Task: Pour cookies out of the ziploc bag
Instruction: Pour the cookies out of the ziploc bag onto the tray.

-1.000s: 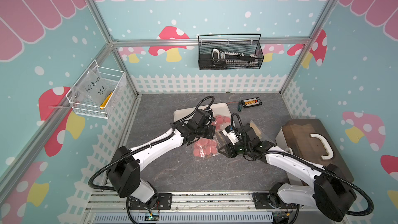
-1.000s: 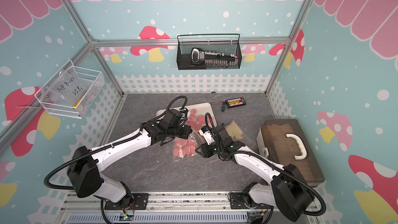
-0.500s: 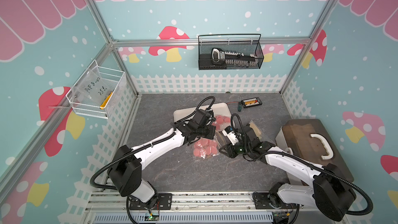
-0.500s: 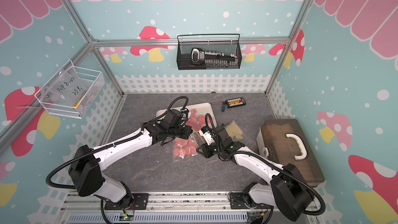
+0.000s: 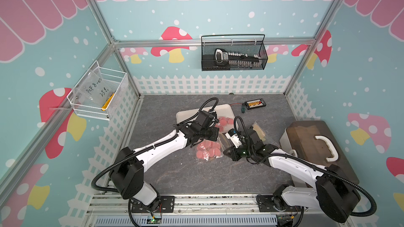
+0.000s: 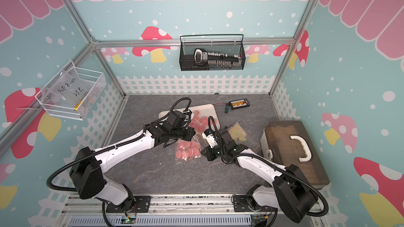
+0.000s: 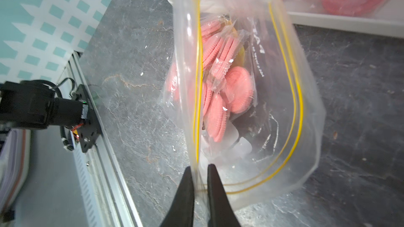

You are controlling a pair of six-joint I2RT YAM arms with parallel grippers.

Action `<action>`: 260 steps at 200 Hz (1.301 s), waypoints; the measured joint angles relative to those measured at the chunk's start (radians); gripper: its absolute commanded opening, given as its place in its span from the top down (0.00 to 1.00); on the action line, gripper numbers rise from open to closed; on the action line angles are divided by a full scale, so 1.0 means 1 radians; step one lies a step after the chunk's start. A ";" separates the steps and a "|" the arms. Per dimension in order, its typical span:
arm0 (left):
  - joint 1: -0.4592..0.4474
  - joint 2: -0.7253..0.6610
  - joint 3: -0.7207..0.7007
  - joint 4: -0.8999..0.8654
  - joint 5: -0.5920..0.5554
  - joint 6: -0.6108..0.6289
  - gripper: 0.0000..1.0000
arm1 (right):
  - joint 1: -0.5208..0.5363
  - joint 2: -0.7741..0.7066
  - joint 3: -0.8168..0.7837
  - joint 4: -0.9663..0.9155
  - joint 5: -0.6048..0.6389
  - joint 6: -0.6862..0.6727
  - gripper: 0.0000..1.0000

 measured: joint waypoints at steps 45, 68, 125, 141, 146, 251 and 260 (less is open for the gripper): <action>0.000 0.000 0.002 0.000 -0.003 -0.006 0.61 | 0.000 0.006 0.000 0.004 -0.003 0.000 0.96; 0.000 -0.003 0.004 -0.003 -0.018 -0.004 0.42 | 0.000 0.006 0.000 0.004 0.005 0.007 0.99; 0.000 -0.068 0.001 -0.037 -0.057 -0.011 0.27 | 0.000 0.006 0.000 0.004 0.047 0.040 1.00; 0.000 -0.123 -0.019 -0.044 -0.068 -0.011 0.27 | 0.000 0.006 0.000 0.004 0.068 0.051 1.00; 0.000 -0.143 -0.031 -0.044 -0.069 -0.013 0.27 | 0.000 0.006 0.000 0.004 0.075 0.056 1.00; 0.046 -0.379 -0.378 -0.142 -0.018 -0.157 0.29 | -0.001 0.026 0.004 0.005 0.110 0.095 0.99; 0.047 -0.392 -0.400 -0.142 -0.012 -0.171 0.29 | -0.001 0.026 0.004 0.005 0.111 0.097 0.99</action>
